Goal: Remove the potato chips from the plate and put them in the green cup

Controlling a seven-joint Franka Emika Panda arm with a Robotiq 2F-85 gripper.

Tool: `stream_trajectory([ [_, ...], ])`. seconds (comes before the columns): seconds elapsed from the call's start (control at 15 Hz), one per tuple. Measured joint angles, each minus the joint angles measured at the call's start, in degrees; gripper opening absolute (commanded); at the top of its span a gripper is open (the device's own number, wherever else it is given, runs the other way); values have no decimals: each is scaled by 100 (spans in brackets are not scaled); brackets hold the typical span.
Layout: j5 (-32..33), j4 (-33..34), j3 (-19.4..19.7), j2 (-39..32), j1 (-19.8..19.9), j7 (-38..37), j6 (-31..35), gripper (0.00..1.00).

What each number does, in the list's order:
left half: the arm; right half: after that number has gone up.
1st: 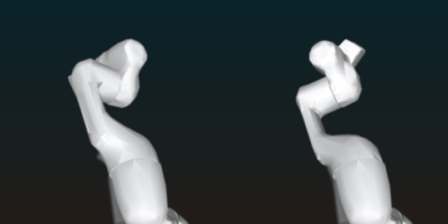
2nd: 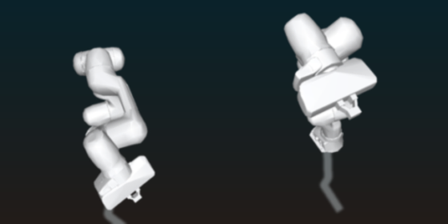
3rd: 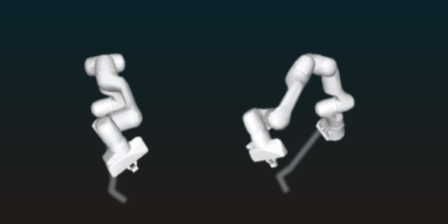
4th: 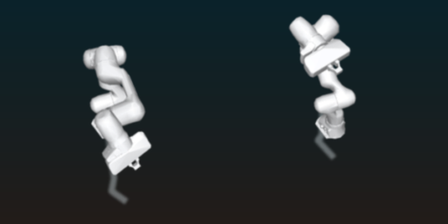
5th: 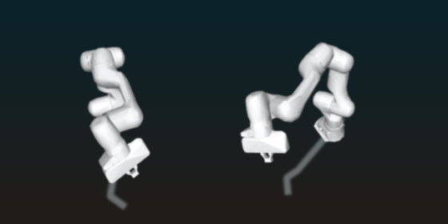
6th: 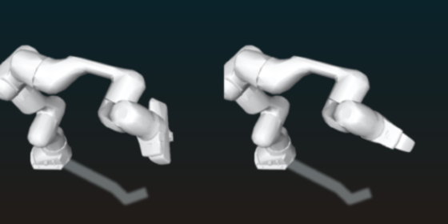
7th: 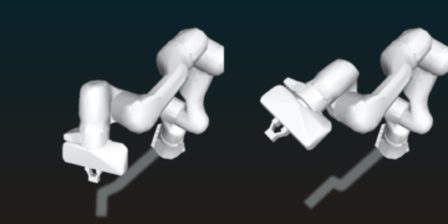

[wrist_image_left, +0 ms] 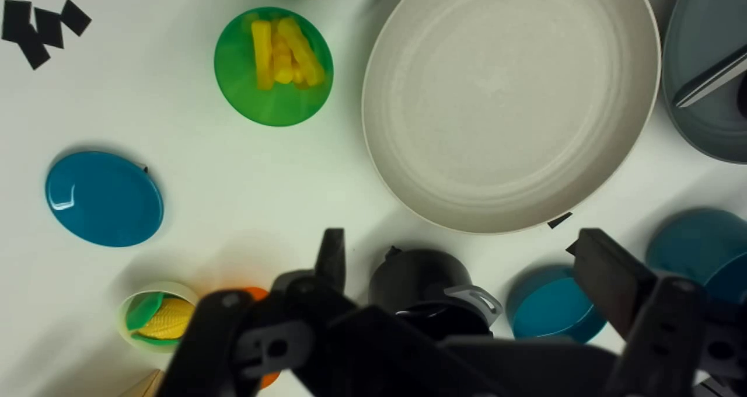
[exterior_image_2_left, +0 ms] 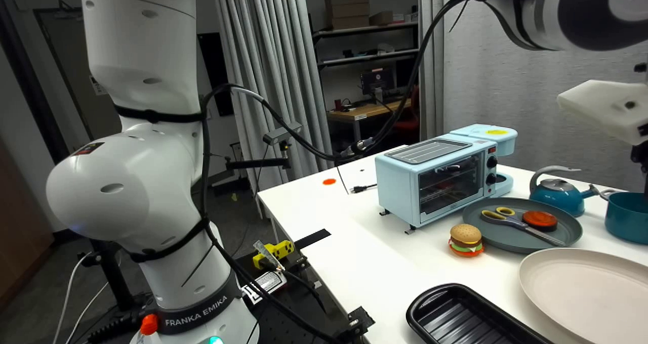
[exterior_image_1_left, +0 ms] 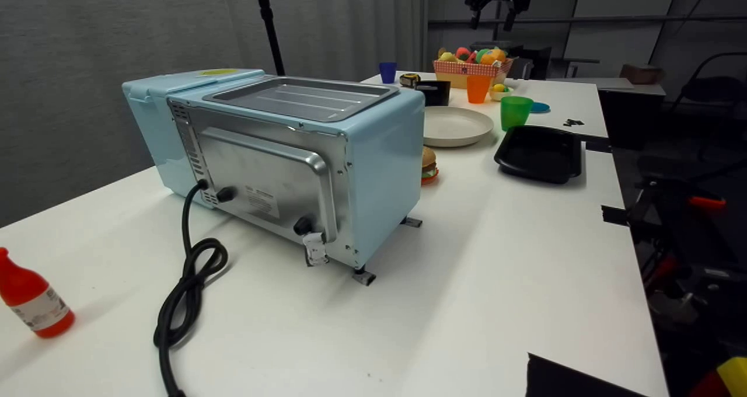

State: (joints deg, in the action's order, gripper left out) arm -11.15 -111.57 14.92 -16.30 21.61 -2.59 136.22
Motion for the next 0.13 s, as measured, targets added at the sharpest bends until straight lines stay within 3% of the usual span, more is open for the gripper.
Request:
stream_trajectory([
  [0.13,0,0,0,0,0,0,0,100],
])
